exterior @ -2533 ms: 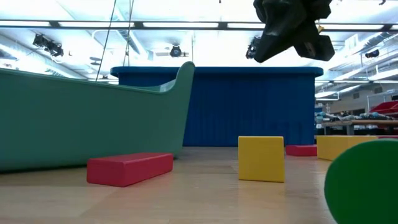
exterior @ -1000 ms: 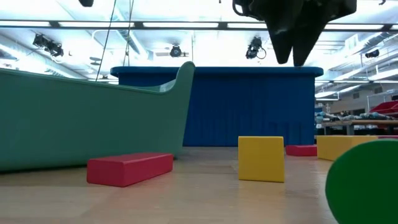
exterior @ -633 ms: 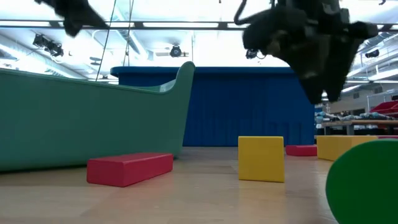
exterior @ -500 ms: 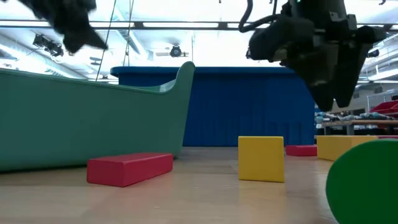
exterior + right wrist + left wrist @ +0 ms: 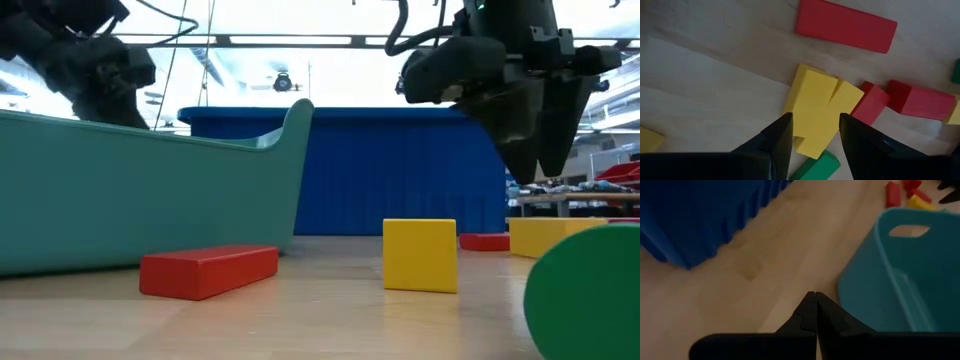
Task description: Sort Items/Unsort Items
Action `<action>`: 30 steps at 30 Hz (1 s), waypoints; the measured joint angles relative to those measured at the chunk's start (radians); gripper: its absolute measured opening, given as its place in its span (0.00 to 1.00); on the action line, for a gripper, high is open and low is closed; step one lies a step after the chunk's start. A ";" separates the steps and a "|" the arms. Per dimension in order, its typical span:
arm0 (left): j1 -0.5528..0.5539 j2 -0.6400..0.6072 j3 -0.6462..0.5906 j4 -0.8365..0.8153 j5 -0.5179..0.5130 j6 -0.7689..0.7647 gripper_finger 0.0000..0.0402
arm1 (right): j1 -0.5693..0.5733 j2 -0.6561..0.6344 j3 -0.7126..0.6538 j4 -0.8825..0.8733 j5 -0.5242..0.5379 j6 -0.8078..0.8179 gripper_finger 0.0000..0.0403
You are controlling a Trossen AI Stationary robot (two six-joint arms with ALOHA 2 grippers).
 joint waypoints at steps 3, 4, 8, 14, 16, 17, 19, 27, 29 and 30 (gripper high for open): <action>0.000 0.000 -0.032 0.021 0.012 -0.030 0.00 | 0.000 0.000 0.000 0.022 0.000 0.002 0.40; 0.000 0.000 -0.043 0.037 0.021 -0.034 0.00 | 0.000 0.000 0.000 0.035 0.000 0.002 0.40; 0.000 -0.001 -0.073 0.068 0.048 -0.037 0.00 | 0.008 0.000 0.000 0.055 -0.004 0.002 0.40; 0.000 -0.001 -0.098 0.087 0.052 -0.038 0.00 | 0.033 -0.004 0.000 0.058 -0.024 0.021 0.39; 0.000 0.000 -0.109 0.098 0.053 -0.038 0.00 | 0.043 -0.005 0.000 0.058 -0.027 0.037 0.39; 0.000 0.000 -0.113 0.103 0.057 -0.038 0.00 | 0.048 -0.005 0.000 0.058 -0.027 0.045 0.39; 0.000 0.000 -0.119 0.102 0.060 -0.039 0.00 | 0.058 -0.005 0.000 0.058 -0.034 0.055 0.38; 0.000 0.000 -0.127 0.118 0.060 -0.051 0.00 | 0.080 -0.005 0.000 0.060 -0.037 0.081 0.39; 0.000 0.000 -0.127 0.129 0.060 -0.051 0.00 | 0.080 -0.005 0.000 0.061 -0.037 0.081 0.39; 0.000 0.000 -0.127 0.128 0.060 -0.051 0.00 | 0.080 -0.005 0.000 0.061 -0.037 0.080 0.39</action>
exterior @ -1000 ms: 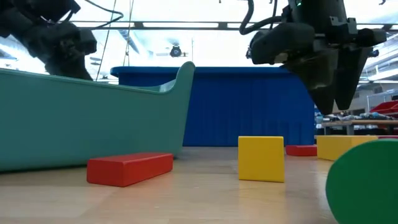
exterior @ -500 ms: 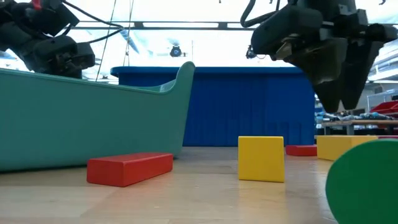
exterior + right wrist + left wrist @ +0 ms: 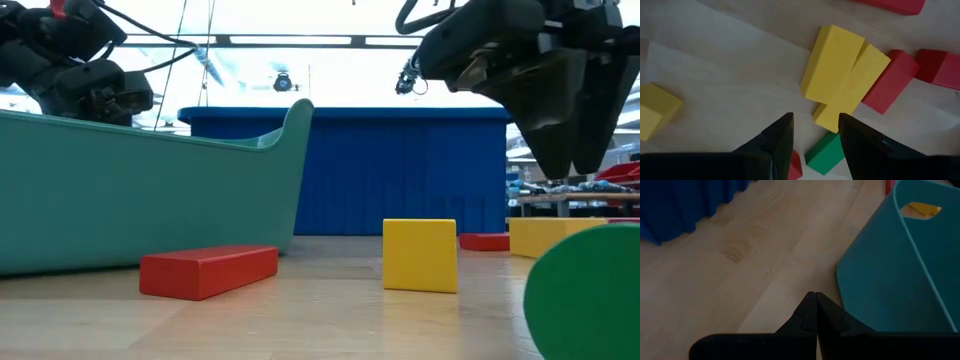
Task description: Sort Items/Unsort Items
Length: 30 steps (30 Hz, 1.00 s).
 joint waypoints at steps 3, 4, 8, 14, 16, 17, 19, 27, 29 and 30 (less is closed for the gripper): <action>0.000 0.000 0.000 0.000 0.000 0.005 0.00 | 0.000 0.000 0.000 0.000 0.001 0.000 0.39; 0.000 0.000 0.000 0.000 0.000 0.009 0.00 | 0.000 0.000 0.000 0.001 0.000 0.000 0.39; 0.000 0.000 0.000 0.000 0.000 0.014 0.00 | 0.000 0.000 0.000 0.007 -0.001 0.005 0.39; 0.000 0.000 0.000 -0.001 0.001 0.019 0.00 | 0.004 -0.018 0.014 0.034 0.060 0.041 0.39; 0.000 0.000 0.000 -0.001 0.004 0.020 0.00 | 0.006 -0.019 0.021 0.035 0.089 0.042 0.39; 0.000 0.000 0.000 -0.001 0.004 0.021 0.00 | 0.006 -0.019 0.021 0.032 0.091 0.042 0.39; 0.000 0.000 0.000 -0.001 0.004 0.021 0.00 | 0.006 -0.019 0.020 0.023 0.089 0.042 0.39; 0.000 0.000 0.000 -0.001 0.005 0.021 0.00 | -0.002 -0.019 0.019 0.025 0.037 0.018 0.42; 0.000 0.000 0.000 -0.001 0.005 0.021 0.00 | -0.004 -0.019 0.020 0.030 0.030 0.018 0.45; 0.000 0.000 0.000 -0.001 0.005 0.021 0.00 | -0.004 -0.019 0.021 0.029 0.030 0.018 0.46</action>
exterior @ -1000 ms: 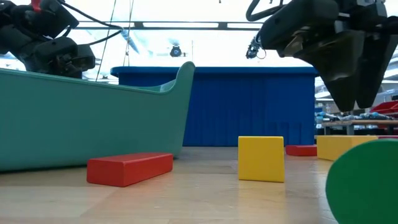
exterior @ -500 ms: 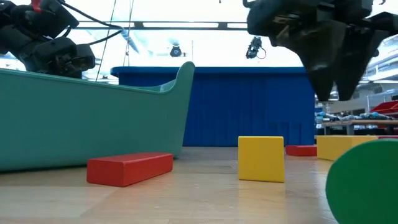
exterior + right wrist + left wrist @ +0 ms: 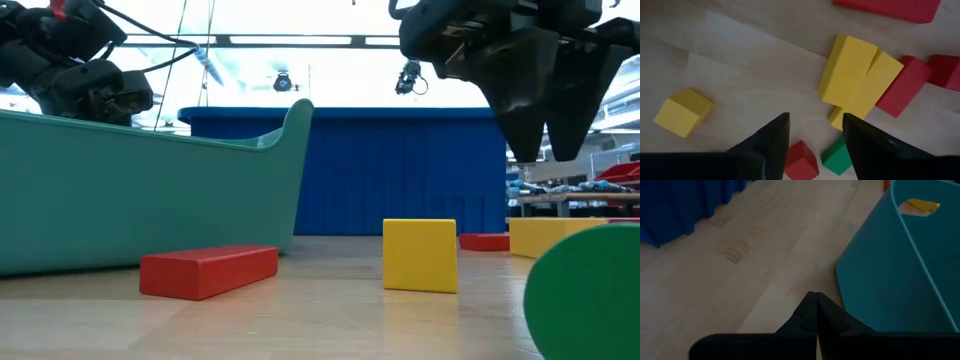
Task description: Sort Items/Unsort Items
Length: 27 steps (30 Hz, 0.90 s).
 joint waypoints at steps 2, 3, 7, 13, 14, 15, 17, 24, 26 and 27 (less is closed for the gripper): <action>0.000 0.000 0.000 0.000 0.000 0.000 0.00 | 0.000 0.001 0.013 -0.005 -0.001 -0.002 0.49; 0.000 0.000 0.000 0.000 0.000 0.000 0.00 | 0.000 0.000 0.019 -0.002 -0.001 -0.004 0.51; 0.000 0.000 0.000 0.000 0.000 0.000 0.00 | 0.000 0.000 0.032 -0.023 0.001 -0.008 0.57; 0.000 0.000 0.000 0.006 -0.001 0.000 0.00 | 0.000 0.001 0.033 -0.029 0.026 0.004 0.61; 0.000 0.000 0.000 0.012 -0.001 0.000 0.00 | 0.000 0.001 0.033 -0.028 0.027 0.007 0.61; 0.000 -0.001 0.000 0.023 -0.002 0.000 0.00 | 0.000 0.001 0.033 -0.029 0.027 0.007 0.61; 0.000 -0.001 0.002 0.052 -0.002 0.002 0.00 | 0.000 0.001 0.031 -0.027 0.028 0.007 0.60; 0.000 0.000 0.127 0.107 -0.009 0.111 0.00 | 0.000 0.001 -0.006 0.004 0.029 0.028 0.58; 0.006 0.001 0.174 0.066 -0.019 0.110 0.00 | 0.000 0.002 -0.007 0.008 0.029 0.035 0.57; 0.015 0.009 0.202 0.019 -0.031 0.102 0.00 | 0.000 0.001 -0.007 0.011 0.029 0.035 0.57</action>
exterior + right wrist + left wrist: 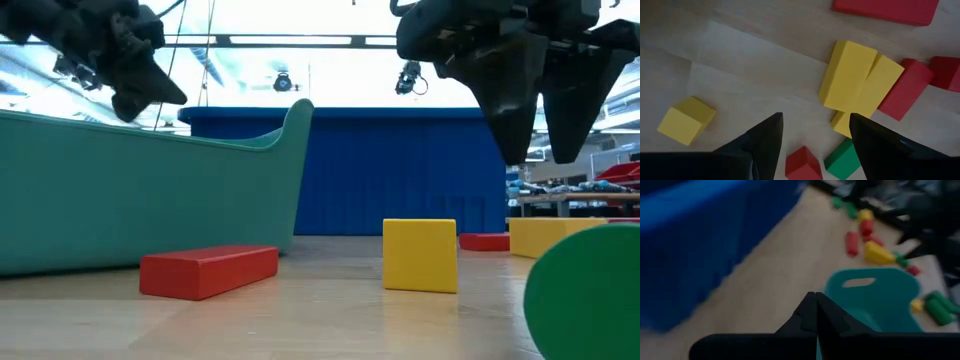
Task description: Sort Items/Unsort Items
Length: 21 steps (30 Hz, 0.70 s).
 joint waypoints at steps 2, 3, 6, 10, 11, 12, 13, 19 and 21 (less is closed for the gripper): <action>0.024 0.031 0.053 -0.115 -0.021 -0.005 0.00 | 0.000 0.000 0.000 0.003 0.000 0.000 0.57; 0.037 0.053 0.079 -0.172 -0.025 -0.005 0.00 | 0.000 0.000 0.000 0.003 0.000 0.000 0.57; 0.072 0.135 0.157 -0.267 -0.021 0.004 0.00 | 0.000 0.000 0.000 0.003 0.000 -0.010 0.57; 0.099 0.252 0.279 -0.311 0.009 0.012 0.00 | -0.002 0.000 0.000 0.007 0.000 -0.025 0.56; 0.102 0.283 0.312 -0.327 0.012 0.025 0.00 | -0.002 0.000 0.000 0.008 0.000 -0.026 0.56; 0.106 0.313 0.348 -0.349 0.012 0.034 0.00 | -0.003 0.000 0.000 0.009 0.000 -0.026 0.56; 0.112 0.343 0.384 -0.373 0.012 0.047 0.00 | -0.003 0.000 0.000 0.011 0.000 -0.026 0.56; 0.161 0.502 0.563 -0.510 0.008 0.148 0.00 | -0.003 0.000 0.000 0.025 -0.003 -0.012 0.56; 0.179 0.532 0.604 -0.517 0.008 0.183 0.00 | -0.003 0.000 0.000 0.025 -0.003 -0.011 0.56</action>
